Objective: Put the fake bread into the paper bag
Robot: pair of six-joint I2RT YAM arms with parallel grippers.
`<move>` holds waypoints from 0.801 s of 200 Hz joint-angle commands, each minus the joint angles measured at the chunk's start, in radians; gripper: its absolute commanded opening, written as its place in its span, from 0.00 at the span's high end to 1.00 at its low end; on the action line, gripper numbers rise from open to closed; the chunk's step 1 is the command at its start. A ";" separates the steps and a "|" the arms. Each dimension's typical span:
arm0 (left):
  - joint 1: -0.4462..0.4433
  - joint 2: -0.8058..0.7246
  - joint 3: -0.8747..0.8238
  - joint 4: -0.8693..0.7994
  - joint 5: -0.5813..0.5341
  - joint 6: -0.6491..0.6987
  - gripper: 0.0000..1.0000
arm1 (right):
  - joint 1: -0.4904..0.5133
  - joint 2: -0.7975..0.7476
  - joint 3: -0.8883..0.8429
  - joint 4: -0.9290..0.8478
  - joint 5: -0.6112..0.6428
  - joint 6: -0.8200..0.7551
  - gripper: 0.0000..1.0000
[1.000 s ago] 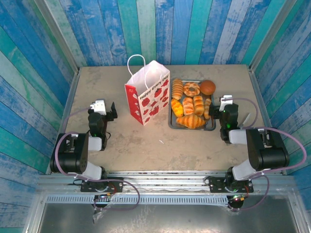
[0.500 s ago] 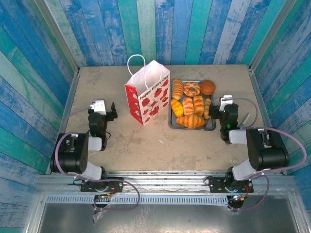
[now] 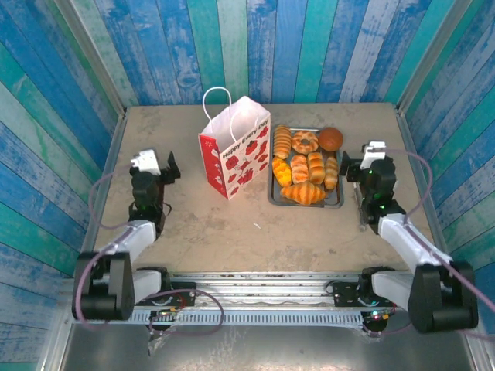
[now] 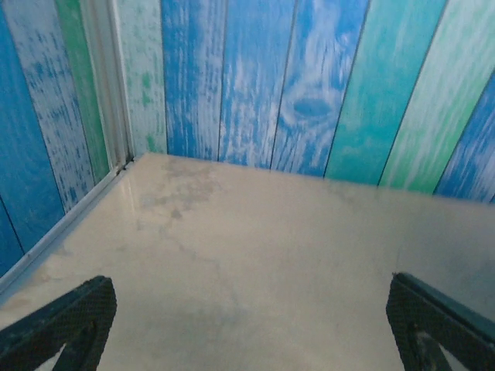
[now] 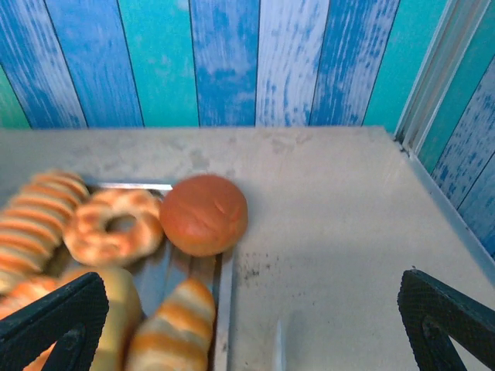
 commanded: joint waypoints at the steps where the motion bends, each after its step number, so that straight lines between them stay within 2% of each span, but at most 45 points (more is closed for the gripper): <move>1: -0.004 -0.099 0.155 -0.299 -0.003 -0.144 0.06 | 0.002 -0.099 0.074 -0.338 -0.043 0.109 0.00; 23: -0.003 -0.132 0.301 -0.465 0.079 -0.177 0.06 | 0.002 -0.179 0.151 -0.541 -0.116 0.171 0.00; 47: -0.003 -0.131 0.483 -0.640 0.239 -0.149 0.06 | 0.002 -0.226 0.226 -0.720 -0.219 0.251 0.00; 80: -0.004 -0.049 0.707 -0.883 0.417 -0.135 0.04 | 0.003 -0.212 0.242 -0.711 -0.474 0.390 0.00; 95: -0.003 0.001 0.785 -0.973 0.479 -0.116 0.03 | 0.005 -0.184 0.262 -0.703 -0.548 0.405 0.00; 131: -0.004 0.190 1.026 -1.255 0.586 0.020 0.00 | 0.015 -0.160 0.301 -0.734 -0.566 0.370 0.00; 160: -0.027 0.324 1.203 -1.439 0.627 0.110 0.05 | 0.018 -0.177 0.292 -0.734 -0.538 0.370 0.00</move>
